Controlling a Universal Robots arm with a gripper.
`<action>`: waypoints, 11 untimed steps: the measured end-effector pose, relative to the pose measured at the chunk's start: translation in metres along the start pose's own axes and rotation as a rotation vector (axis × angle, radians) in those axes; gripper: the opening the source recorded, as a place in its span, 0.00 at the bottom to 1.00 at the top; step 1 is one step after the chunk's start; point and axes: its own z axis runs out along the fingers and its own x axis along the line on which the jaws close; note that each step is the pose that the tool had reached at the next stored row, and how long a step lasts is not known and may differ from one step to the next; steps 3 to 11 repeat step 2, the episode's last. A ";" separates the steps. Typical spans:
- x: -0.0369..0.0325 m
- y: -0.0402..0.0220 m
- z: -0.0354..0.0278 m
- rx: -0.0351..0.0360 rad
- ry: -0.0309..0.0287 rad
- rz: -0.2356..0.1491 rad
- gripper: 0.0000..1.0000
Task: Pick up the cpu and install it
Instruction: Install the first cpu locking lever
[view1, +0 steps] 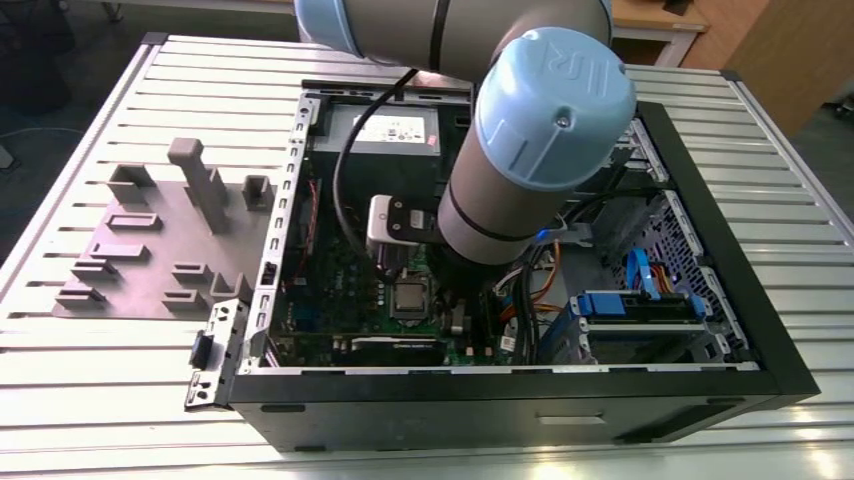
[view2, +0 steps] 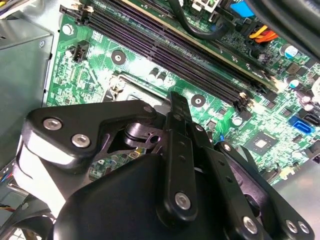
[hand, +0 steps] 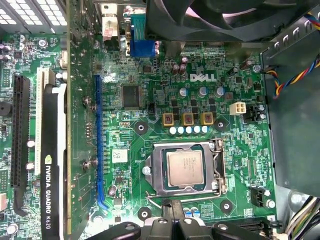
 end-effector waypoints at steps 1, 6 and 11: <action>0.0000 0.0000 0.0000 0.0000 0.0000 0.000 0.11; 0.0000 0.0000 0.0000 0.0000 0.0000 0.000 0.11; 0.0000 0.0000 0.0000 0.0000 0.0000 0.000 0.11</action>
